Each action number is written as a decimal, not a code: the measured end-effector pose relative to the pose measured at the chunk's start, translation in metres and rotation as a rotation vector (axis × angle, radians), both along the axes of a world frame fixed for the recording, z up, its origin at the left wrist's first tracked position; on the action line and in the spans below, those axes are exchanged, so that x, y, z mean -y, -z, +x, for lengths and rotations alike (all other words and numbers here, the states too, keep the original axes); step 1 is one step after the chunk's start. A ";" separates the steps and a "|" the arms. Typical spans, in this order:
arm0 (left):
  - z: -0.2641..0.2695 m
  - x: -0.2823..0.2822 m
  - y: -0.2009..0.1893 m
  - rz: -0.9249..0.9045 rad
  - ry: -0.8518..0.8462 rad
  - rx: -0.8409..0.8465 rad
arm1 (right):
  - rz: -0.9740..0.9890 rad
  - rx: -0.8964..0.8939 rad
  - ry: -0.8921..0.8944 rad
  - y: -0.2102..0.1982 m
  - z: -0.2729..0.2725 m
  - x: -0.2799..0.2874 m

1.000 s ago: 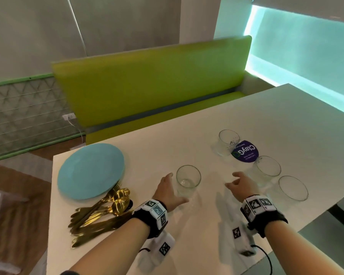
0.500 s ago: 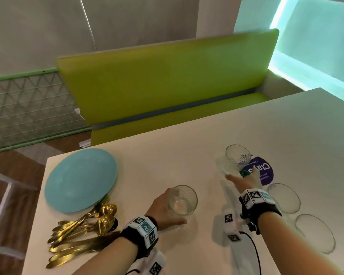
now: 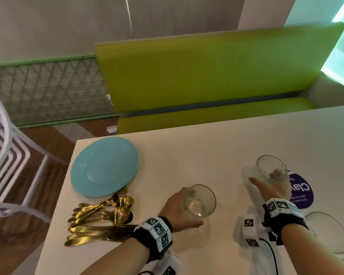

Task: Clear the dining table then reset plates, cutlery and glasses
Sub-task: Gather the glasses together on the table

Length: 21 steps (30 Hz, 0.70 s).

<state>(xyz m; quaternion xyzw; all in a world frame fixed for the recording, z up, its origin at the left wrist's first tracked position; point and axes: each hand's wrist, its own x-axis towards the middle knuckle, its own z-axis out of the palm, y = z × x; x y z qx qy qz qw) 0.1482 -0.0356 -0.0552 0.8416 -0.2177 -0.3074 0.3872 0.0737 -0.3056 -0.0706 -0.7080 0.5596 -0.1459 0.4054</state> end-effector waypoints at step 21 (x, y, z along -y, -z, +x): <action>-0.047 -0.173 -0.015 -0.069 -0.146 0.006 | 0.013 0.027 -0.355 -0.020 -0.044 -0.222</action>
